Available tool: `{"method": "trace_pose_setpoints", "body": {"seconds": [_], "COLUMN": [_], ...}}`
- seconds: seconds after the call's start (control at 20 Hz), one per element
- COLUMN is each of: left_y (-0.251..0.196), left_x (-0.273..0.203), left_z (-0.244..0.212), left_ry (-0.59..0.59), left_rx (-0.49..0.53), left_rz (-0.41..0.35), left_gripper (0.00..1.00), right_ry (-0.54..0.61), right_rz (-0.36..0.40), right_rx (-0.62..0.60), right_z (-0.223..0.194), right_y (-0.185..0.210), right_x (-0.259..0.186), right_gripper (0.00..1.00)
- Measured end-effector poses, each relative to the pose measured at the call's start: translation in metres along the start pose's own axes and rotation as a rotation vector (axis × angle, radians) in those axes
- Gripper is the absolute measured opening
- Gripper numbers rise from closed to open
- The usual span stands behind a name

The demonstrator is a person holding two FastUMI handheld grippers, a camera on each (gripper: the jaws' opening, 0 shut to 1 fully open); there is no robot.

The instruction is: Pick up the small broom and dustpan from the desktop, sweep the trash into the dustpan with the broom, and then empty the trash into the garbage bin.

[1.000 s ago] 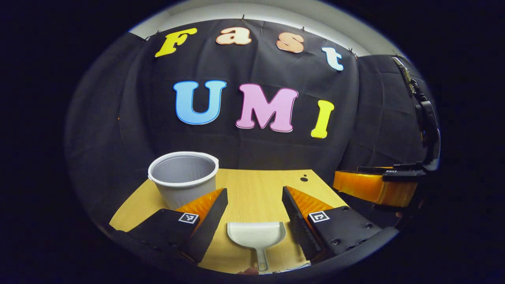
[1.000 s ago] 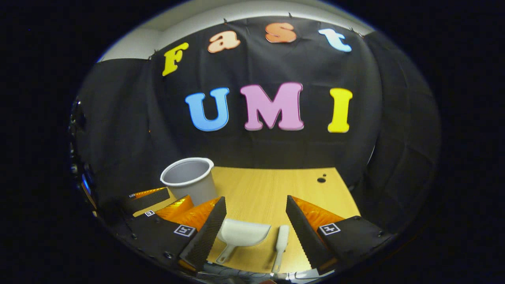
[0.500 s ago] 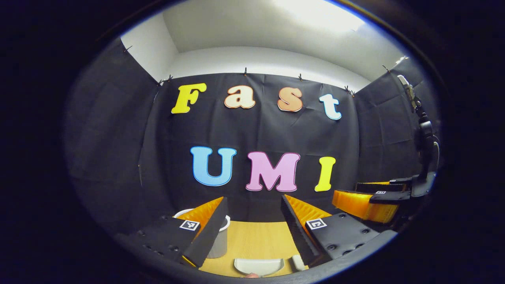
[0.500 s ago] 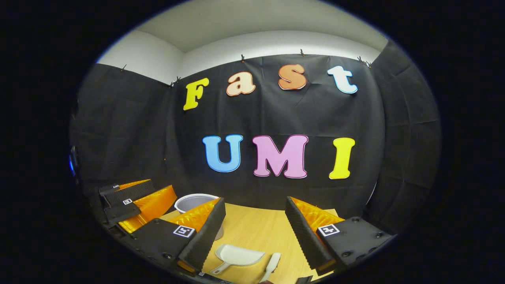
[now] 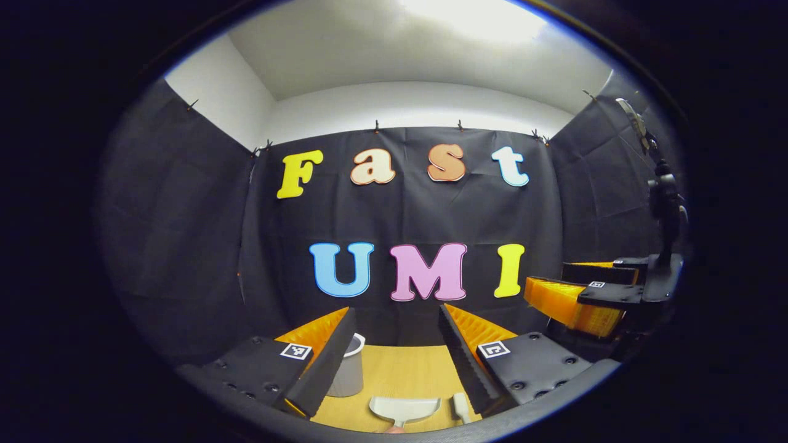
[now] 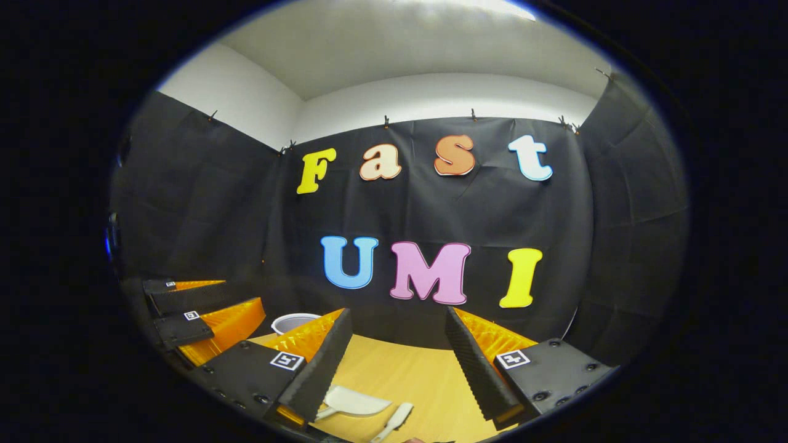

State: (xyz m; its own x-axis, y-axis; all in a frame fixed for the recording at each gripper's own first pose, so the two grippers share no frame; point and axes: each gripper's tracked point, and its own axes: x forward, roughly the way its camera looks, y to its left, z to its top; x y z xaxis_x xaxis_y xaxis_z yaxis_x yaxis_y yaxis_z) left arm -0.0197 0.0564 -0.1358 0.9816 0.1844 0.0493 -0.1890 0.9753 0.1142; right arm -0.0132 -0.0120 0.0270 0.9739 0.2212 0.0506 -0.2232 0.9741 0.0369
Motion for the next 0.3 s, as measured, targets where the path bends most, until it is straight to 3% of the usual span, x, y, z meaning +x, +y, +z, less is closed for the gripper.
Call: {"method": "trace_pose_setpoints", "body": {"seconds": [0.3], "left_y": [-0.028], "left_x": [0.035], "left_z": [0.020], "left_ry": [-0.012], "left_rx": [-0.097], "left_rz": [-0.097], "left_gripper": [0.81], "right_ry": [-0.063], "right_rz": [-0.091], "right_rx": [-0.016], "right_z": [0.020], "right_y": [-0.034], "right_x": [0.001], "right_gripper": [0.97]}}
